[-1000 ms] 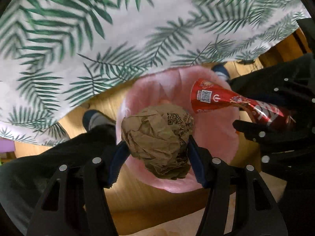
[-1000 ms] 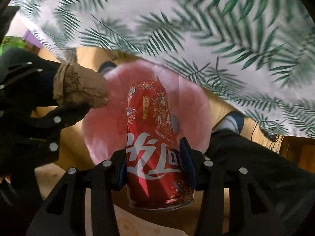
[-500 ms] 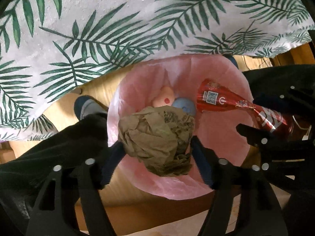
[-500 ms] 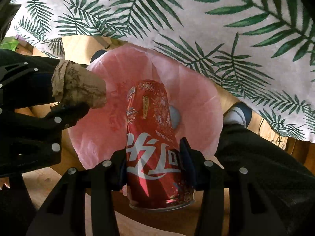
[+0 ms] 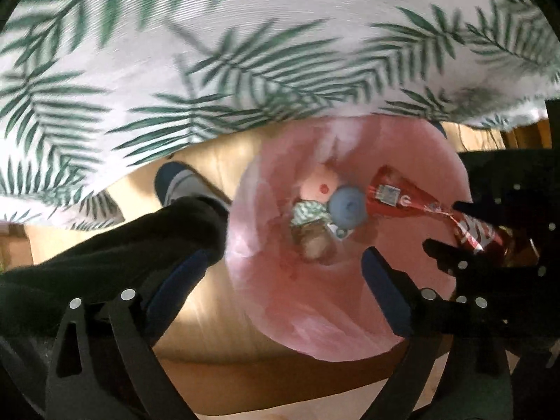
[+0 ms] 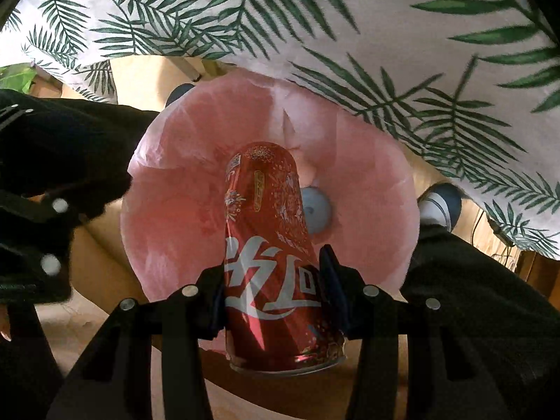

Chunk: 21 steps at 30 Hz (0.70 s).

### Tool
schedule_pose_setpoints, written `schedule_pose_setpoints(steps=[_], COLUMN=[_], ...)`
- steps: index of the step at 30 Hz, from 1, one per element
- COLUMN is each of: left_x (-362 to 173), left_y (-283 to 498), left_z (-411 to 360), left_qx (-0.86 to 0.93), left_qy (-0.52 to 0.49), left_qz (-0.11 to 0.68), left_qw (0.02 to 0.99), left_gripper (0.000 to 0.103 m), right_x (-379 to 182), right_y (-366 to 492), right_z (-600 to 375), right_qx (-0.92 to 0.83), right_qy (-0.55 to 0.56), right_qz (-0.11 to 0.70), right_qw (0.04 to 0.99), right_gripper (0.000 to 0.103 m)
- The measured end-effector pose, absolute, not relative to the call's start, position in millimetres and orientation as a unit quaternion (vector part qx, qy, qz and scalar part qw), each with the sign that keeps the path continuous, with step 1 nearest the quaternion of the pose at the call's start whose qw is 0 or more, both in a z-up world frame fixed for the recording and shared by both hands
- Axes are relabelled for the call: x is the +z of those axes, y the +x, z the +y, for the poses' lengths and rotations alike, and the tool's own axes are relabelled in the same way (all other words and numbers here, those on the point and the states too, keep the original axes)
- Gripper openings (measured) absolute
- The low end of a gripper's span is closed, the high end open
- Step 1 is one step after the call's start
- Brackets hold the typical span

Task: Collect trash
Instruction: 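Lower the can and paper ball over the pink bag and open both tools, then raise both open tools back toward the table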

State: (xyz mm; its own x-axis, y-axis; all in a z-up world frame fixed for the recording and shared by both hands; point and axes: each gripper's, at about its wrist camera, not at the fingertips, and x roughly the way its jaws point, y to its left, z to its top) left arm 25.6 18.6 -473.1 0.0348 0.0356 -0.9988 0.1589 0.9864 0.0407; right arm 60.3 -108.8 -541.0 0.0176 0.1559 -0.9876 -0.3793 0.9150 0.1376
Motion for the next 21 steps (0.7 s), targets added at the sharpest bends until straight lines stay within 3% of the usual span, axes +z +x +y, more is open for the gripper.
schedule_pose_setpoints(steps=[4, 7, 10, 12, 13, 17, 21], left_x=[-473.0, -470.2, -465.4, -461.5, -457.9, -433.3, -377.8], left_y=[26.7, 27.5, 27.9, 26.9, 25.9, 18.1, 0.2], left_z=[25.4, 28.1, 29.5, 31.1, 32.3, 32.1, 16.2], left_qx=[-0.022, -0.017, -0.012, -0.012, -0.014, -0.029, -0.058], left_qy=[0.068, 0.065, 0.056, 0.05, 0.044, 0.025, 0.062], left_qz=[0.693, 0.689, 0.684, 0.681, 0.678, 0.656, 0.594], left_qw=[0.718, 0.721, 0.727, 0.731, 0.734, 0.754, 0.8], left_gripper=[0.093, 0.093, 0.093, 0.093, 0.093, 0.093, 0.093], right_x=[-541.7, -538.8, -534.2, -526.7, -521.8, -488.0, -429.1], right_y=[61.9, 61.0, 60.7, 59.3, 58.6, 48.5, 27.5], right_z=[-105.3, -105.3, -104.8, -106.1, -106.1, -111.7, -118.8], right_qx=[0.19, 0.192, 0.19, 0.186, 0.185, 0.182, 0.157], right_qy=[-0.08, -0.078, -0.075, -0.075, -0.077, -0.09, -0.113], right_qz=[0.671, 0.666, 0.661, 0.654, 0.649, 0.623, 0.562], right_qw=[0.712, 0.716, 0.722, 0.73, 0.734, 0.756, 0.804], right_gripper=[0.048, 0.056, 0.064, 0.078, 0.08, 0.096, 0.098])
